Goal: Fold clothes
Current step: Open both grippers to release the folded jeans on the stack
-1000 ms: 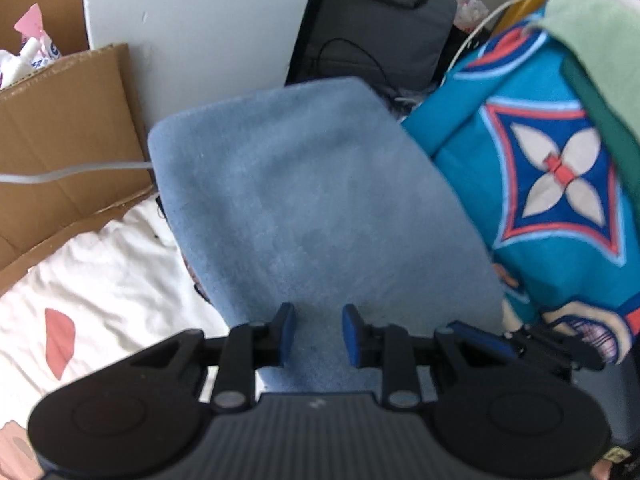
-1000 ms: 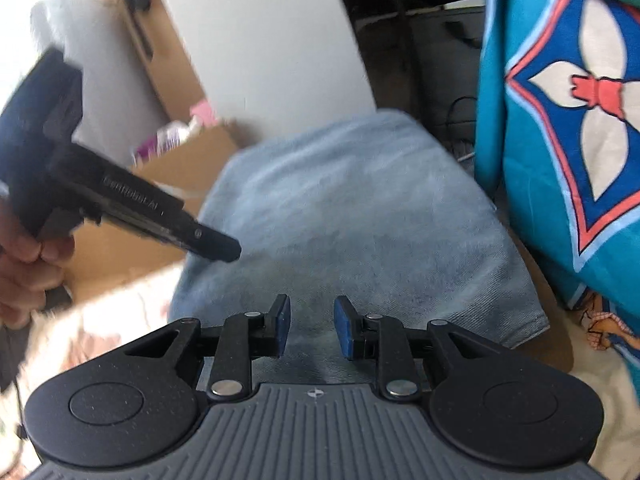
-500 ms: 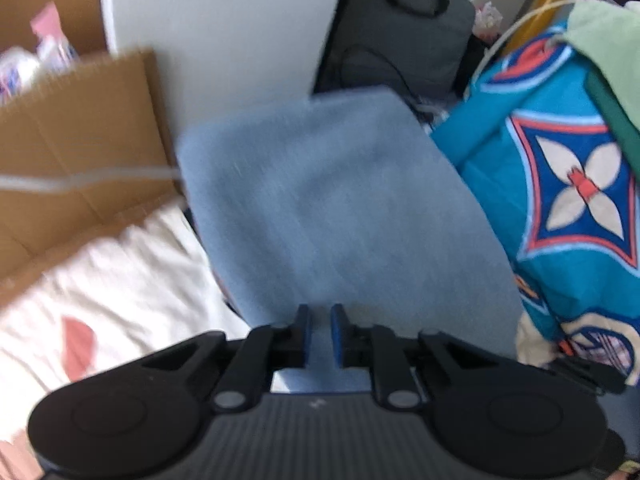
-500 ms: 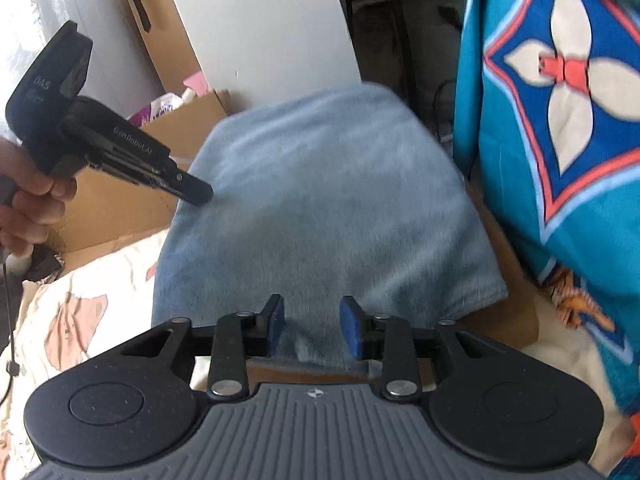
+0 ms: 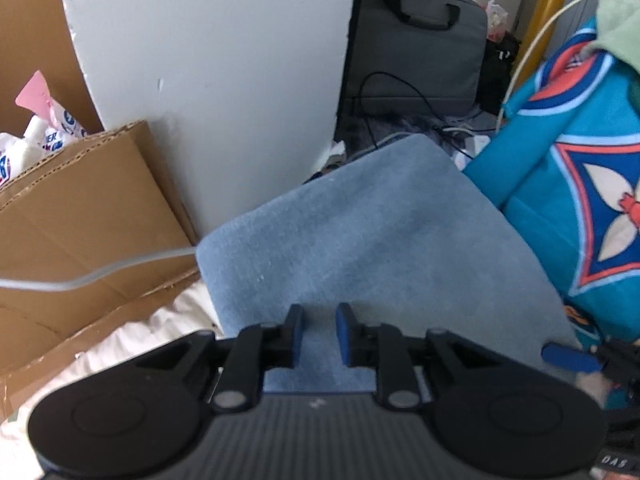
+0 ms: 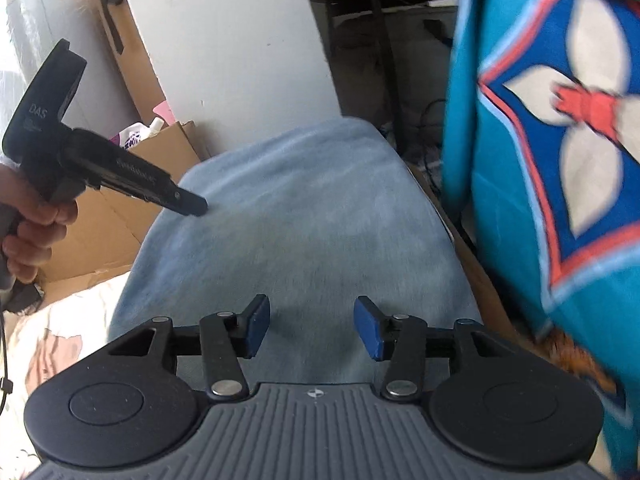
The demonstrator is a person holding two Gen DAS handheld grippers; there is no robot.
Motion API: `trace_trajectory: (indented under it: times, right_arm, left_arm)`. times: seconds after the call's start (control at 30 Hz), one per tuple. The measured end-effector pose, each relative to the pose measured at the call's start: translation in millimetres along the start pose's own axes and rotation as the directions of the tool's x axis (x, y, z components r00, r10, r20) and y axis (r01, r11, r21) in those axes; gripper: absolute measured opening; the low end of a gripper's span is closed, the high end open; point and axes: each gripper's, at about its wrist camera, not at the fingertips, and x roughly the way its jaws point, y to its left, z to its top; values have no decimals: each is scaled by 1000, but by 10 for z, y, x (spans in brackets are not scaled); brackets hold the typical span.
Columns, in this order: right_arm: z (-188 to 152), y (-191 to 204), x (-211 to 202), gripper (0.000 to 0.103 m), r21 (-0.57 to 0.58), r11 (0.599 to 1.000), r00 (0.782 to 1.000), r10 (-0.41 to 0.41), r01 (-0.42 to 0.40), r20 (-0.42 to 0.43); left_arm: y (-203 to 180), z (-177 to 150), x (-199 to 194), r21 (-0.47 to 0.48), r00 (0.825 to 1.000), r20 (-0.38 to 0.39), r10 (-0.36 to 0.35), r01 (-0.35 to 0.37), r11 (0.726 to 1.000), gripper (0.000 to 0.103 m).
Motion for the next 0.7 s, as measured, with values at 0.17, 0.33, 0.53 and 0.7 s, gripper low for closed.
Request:
trace_trajectory:
  times: [0.17,0.33,0.53,0.7]
  right_arm:
    - [251,83,276,62,-58,998,999,-17,14,-43]
    - [365,121,474,68,-81,996,998,-36,31,-61]
    - [475,45,662,71,-34,999,995,-38,35,-91]
    - [481,63,542,70,31,998,995,-43,45,-85]
  left_arm:
    - [50,33,114,-31,999,-33,8,-9,999,27]
    - [68,43,186,-27,999,-35,21,-21,999,33]
    - [-5,72,253,-48,997,-25,74,-75,996,37]
    - [17,128,96,-48,998,-34,49,-51,998,36]
